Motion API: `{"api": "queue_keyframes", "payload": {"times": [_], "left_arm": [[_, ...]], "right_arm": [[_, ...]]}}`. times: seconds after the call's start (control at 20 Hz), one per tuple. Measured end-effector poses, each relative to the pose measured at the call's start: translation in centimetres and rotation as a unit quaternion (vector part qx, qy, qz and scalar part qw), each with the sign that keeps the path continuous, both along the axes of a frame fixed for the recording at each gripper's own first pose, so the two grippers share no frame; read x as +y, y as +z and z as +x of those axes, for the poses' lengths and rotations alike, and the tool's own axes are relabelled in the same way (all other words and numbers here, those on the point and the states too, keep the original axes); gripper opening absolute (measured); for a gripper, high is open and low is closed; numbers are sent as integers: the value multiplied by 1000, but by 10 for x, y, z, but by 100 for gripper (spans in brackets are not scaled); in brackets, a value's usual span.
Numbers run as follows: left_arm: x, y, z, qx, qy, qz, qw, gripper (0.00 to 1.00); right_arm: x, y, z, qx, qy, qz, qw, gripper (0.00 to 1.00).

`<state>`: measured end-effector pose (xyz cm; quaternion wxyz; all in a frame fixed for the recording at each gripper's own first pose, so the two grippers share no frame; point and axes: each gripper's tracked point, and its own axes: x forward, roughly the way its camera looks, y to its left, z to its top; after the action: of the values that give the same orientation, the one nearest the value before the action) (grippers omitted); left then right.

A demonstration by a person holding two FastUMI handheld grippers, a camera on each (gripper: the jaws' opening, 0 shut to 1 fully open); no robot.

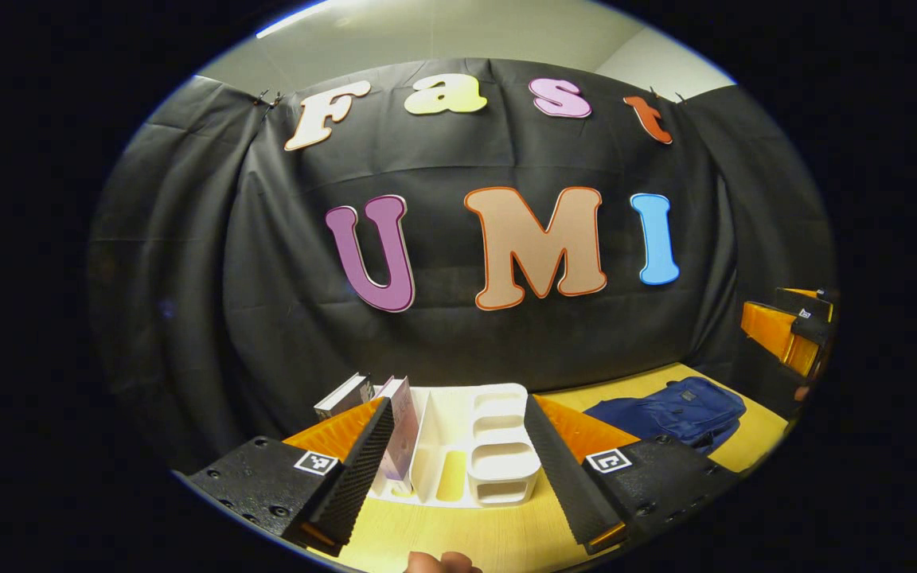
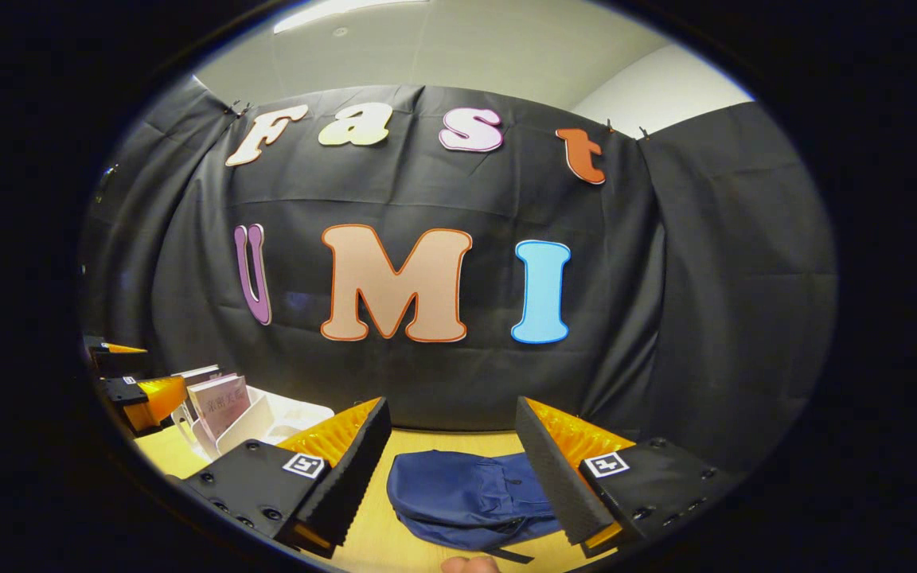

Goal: Open the schoolbag, grab two books from the bookshelf and put them into the schoolbag.

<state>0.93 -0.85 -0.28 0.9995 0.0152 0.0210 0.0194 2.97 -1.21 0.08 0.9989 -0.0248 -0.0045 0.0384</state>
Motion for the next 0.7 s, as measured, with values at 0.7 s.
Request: {"api": "queue_keyframes", "payload": {"times": [0.7], "left_arm": [[12, -13, 12, 25, 36, 8, 999, 100]], "right_arm": [[7, -34, 46, 9, 49, -139, 989, 99]]}}
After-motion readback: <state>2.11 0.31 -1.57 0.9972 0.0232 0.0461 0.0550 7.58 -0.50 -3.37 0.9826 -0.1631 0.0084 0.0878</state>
